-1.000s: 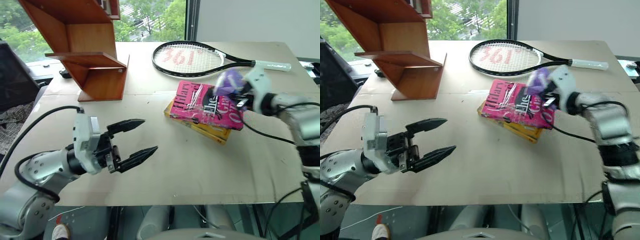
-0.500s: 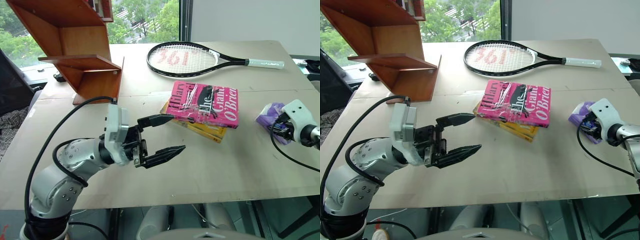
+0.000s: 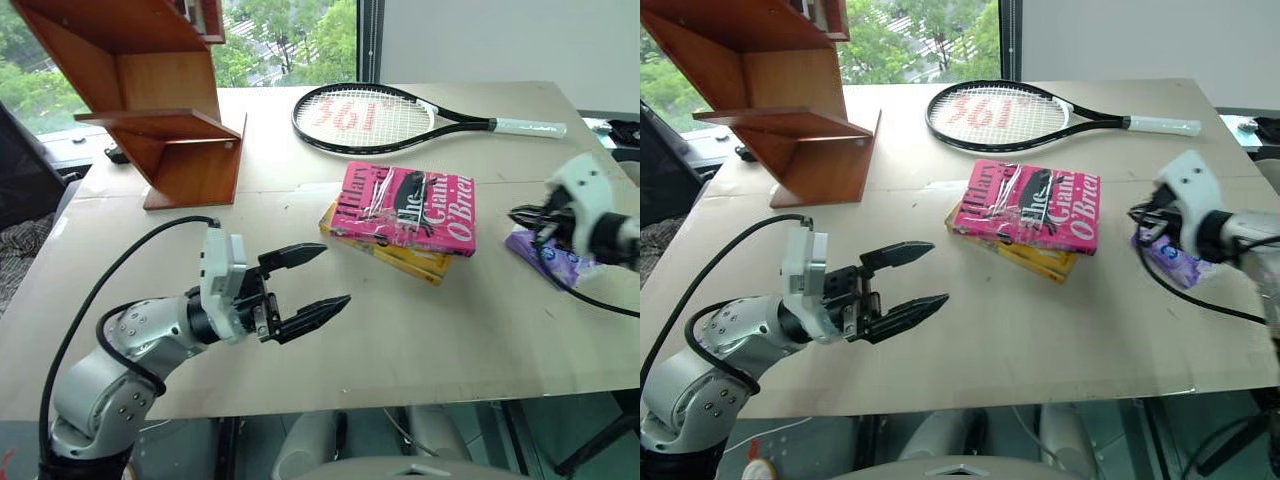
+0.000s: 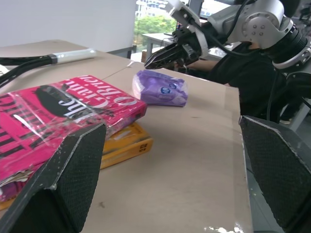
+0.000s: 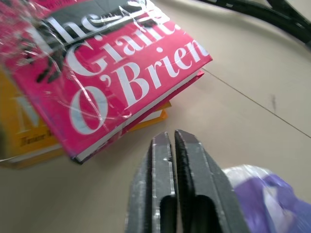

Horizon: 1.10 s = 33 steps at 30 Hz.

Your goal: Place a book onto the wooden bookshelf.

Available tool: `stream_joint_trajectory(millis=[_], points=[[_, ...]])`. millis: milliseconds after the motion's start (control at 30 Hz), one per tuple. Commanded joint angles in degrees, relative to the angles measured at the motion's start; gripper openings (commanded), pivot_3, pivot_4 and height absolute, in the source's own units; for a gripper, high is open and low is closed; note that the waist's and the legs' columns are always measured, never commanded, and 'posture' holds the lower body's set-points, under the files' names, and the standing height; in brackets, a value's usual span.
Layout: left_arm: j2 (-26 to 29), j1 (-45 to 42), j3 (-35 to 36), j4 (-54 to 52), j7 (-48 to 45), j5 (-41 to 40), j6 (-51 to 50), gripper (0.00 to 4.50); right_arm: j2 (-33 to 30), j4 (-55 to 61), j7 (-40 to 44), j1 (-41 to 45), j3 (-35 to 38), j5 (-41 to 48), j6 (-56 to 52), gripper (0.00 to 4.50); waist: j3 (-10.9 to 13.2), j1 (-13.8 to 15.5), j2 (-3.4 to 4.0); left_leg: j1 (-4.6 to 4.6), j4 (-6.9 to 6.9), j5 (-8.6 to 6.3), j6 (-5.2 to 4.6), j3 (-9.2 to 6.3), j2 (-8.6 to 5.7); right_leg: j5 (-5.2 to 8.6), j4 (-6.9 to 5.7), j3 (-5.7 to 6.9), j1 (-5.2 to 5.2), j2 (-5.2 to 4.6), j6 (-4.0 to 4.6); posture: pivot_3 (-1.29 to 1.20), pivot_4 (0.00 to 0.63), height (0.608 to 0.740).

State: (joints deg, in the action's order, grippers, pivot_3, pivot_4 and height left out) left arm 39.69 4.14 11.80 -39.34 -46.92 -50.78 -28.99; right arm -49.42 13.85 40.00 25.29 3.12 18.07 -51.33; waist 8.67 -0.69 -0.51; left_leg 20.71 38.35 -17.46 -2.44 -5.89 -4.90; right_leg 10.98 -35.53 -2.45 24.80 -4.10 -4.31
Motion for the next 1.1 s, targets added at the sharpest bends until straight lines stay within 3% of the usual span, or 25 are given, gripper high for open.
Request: stream_joint_trajectory(millis=[33,533,1100], points=[[0.5,3.6,3.6,-2.0,0.3,0.5,1.3,4.50,1.9,-2.8,-2.0,2.9,-4.0,-3.7,3.1,0.04,0.0,0.1,0.01,0.02,-0.02,0.00,0.00,0.00,0.00,0.00,0.03,-0.01,0.02,0.00,0.00,0.00,0.150,0.740],[-0.1,14.0,7.9,-3.7,1.3,2.7,3.3,4.50,9.0,-4.6,0.8,9.0,-11.6,-5.8,6.1,0.04,0.0,0.1,0.04,0.25,-0.04,0.00,0.00,-0.02,-0.01,0.00,0.06,0.00,0.25,0.00,0.00,0.00,0.150,0.740],[-2.1,15.0,8.8,-2.4,4.2,2.2,2.7,4.50,18.3,-10.4,-0.1,14.3,-16.9,-11.4,10.6,0.04,0.0,0.0,0.04,0.25,-0.04,0.00,0.00,-0.02,-0.02,0.00,0.03,0.00,0.26,0.02,0.00,0.00,0.150,0.740]])
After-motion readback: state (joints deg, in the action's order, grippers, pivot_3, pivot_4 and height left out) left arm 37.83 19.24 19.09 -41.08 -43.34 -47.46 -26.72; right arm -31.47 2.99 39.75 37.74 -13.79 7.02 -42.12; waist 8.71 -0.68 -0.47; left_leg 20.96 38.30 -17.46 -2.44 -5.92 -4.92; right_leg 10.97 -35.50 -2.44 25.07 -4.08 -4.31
